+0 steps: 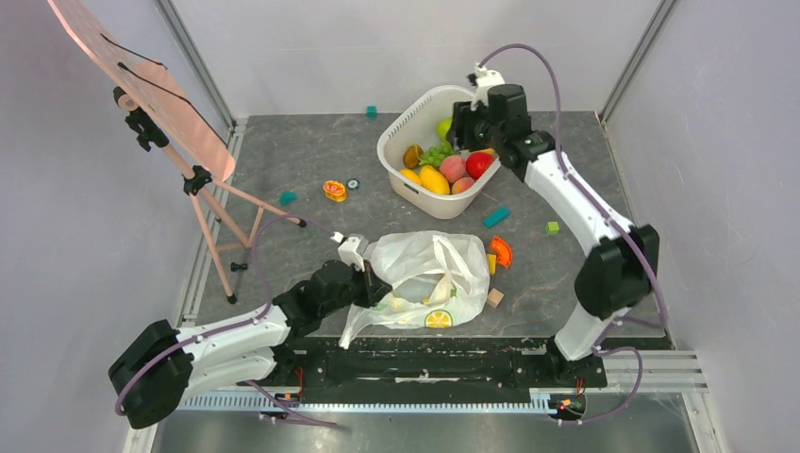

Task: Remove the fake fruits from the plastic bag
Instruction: Place the fake fruit in the bin, then adjust the fake fruit in the plastic bag.

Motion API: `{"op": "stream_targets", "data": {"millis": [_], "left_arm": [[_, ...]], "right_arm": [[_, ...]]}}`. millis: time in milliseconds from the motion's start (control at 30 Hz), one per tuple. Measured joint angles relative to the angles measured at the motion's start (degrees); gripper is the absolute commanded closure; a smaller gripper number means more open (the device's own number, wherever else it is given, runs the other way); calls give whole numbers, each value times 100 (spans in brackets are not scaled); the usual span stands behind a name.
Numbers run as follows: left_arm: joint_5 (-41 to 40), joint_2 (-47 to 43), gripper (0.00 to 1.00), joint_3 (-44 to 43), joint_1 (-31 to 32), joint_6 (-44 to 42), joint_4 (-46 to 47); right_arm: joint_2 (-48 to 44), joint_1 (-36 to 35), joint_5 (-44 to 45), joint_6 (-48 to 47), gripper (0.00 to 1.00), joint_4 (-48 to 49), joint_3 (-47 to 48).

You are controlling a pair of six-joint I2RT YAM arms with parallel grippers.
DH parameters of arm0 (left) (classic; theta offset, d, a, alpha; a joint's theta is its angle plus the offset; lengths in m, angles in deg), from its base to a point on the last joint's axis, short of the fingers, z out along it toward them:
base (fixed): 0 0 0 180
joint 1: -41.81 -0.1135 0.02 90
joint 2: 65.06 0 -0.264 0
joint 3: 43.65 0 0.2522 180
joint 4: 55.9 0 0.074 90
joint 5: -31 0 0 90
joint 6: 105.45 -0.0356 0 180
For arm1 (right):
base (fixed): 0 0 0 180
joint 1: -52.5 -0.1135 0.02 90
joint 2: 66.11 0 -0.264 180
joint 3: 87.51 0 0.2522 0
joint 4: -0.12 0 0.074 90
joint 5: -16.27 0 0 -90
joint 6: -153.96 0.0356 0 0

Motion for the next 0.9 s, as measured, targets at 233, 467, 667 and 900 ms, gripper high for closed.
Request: {"op": "stream_targets", "data": {"millis": [233, 467, 667, 900], "left_arm": [[20, 26, 98, -87, 0, -2, 2], [76, -219, 98, -87, 0, -2, 2], [4, -197, 98, -107, 0, 0, -79], [-13, -72, 98, -203, 0, 9, -190]], "right_arm": [[-1814, -2608, 358, -326, 59, 81, -1360], [-2870, -3637, -2, -208, 63, 7, -2859], [-3383, -4238, -140, 59, 72, -17, -3928], [-3305, -4249, 278, 264, 72, -120, -4505]]}}
